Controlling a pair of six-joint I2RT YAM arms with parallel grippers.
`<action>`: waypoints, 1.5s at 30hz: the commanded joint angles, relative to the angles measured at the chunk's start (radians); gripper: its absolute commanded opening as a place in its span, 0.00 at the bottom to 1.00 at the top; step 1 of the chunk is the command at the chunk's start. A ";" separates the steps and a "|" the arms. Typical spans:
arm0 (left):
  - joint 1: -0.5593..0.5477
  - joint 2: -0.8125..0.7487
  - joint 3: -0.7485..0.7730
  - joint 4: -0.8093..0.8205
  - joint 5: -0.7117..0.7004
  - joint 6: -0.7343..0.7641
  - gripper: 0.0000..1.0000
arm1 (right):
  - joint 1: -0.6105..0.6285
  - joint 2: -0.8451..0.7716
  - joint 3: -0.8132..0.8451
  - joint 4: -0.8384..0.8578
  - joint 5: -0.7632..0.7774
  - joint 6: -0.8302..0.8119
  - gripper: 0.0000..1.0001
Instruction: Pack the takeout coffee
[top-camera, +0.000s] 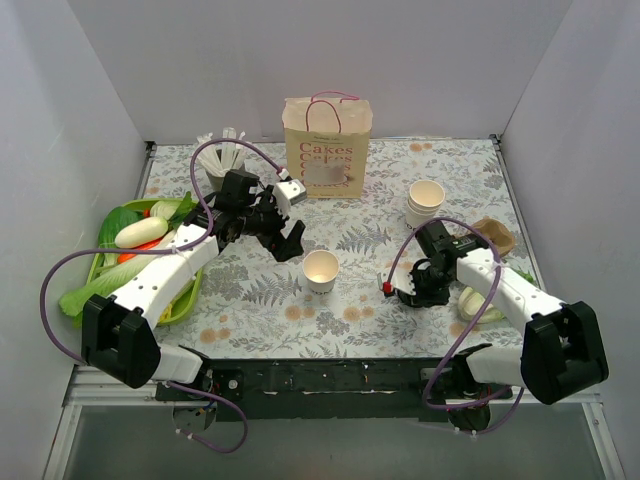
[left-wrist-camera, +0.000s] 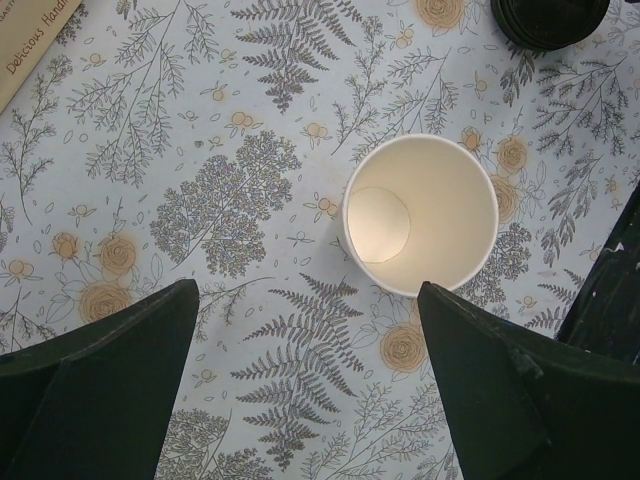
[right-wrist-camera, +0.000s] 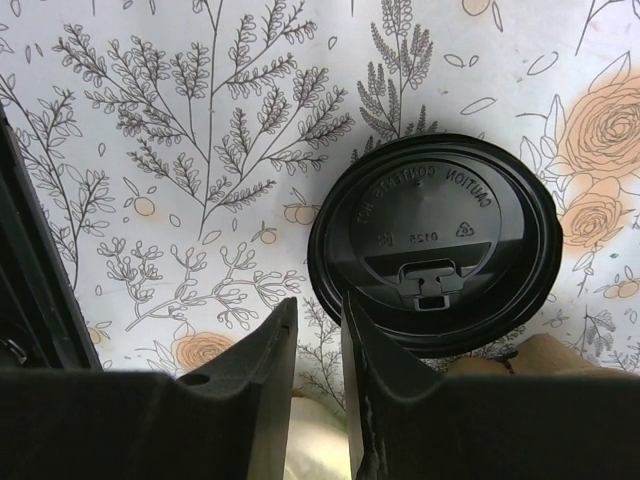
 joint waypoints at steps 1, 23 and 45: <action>0.002 -0.027 0.020 0.009 -0.003 0.002 0.93 | -0.004 0.013 -0.001 0.015 0.023 -0.147 0.31; 0.002 -0.033 -0.016 0.017 -0.014 0.008 0.94 | -0.004 0.040 -0.020 -0.002 0.025 -0.188 0.28; 0.002 -0.037 -0.040 0.030 -0.021 0.009 0.95 | -0.002 0.051 -0.038 0.029 0.037 -0.181 0.18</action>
